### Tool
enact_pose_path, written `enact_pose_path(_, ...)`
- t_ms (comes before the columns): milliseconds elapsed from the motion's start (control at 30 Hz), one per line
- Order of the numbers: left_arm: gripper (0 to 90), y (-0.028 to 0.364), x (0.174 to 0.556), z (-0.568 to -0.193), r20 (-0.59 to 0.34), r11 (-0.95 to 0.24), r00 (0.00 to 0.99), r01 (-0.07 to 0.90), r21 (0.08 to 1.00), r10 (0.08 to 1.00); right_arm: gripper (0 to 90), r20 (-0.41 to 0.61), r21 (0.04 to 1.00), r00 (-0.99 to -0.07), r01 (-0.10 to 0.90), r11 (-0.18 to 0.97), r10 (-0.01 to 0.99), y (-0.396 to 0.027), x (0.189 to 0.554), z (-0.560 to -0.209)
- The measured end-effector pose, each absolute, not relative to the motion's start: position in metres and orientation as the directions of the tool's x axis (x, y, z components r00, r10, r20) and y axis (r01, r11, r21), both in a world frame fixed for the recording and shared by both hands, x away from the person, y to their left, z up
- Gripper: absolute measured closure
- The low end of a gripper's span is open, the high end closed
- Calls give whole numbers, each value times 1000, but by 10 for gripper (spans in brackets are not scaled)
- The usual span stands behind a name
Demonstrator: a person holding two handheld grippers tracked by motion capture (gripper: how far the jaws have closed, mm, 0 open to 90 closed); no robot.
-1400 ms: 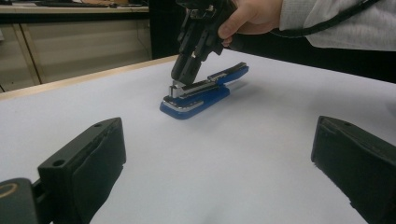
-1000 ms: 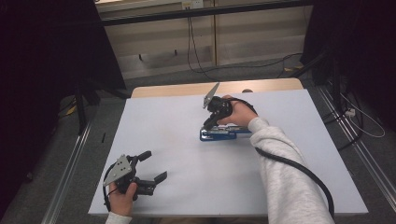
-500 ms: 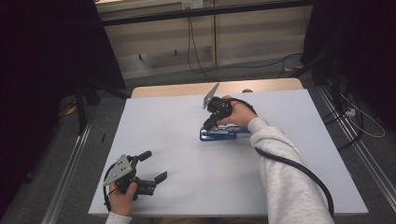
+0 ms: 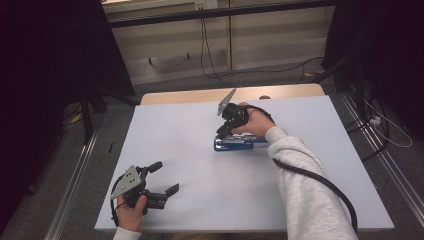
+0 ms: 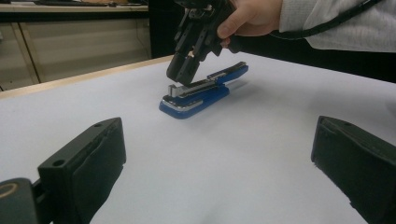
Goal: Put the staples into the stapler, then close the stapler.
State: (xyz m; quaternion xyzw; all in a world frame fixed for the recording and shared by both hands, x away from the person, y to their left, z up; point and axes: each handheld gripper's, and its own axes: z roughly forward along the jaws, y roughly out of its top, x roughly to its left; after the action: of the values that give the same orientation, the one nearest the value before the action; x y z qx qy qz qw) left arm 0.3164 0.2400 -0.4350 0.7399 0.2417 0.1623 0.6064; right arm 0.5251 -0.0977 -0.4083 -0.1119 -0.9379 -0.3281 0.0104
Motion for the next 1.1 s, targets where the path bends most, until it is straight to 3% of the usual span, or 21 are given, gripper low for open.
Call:
enact_pose_path(333,31,240,317,-435,-45,-161,832,160,974,553,633,110,662,-965,249,707,237,-112,518,-406)
enact_pose_path(533,31,240,318,-436,-47,-165,831,165,972,554,511,133,694,-951,291,659,279,-127,512,-403)
enact_pose_path(600,31,239,319,-437,-50,-171,836,170,970,547,422,133,705,-943,306,640,304,-134,509,-403)
enact_pose_path(800,31,235,321,-438,-59,-170,837,178,969,544,331,140,717,-929,335,612,344,-149,503,-404)
enact_pose_path(867,30,234,323,-438,-68,-173,837,192,966,544,223,141,716,-913,362,597,384,-158,498,-407)
enact_pose_path(1100,28,226,330,-438,-89,-178,836,217,960,542,158,121,709,-880,400,581,459,-184,481,-411)
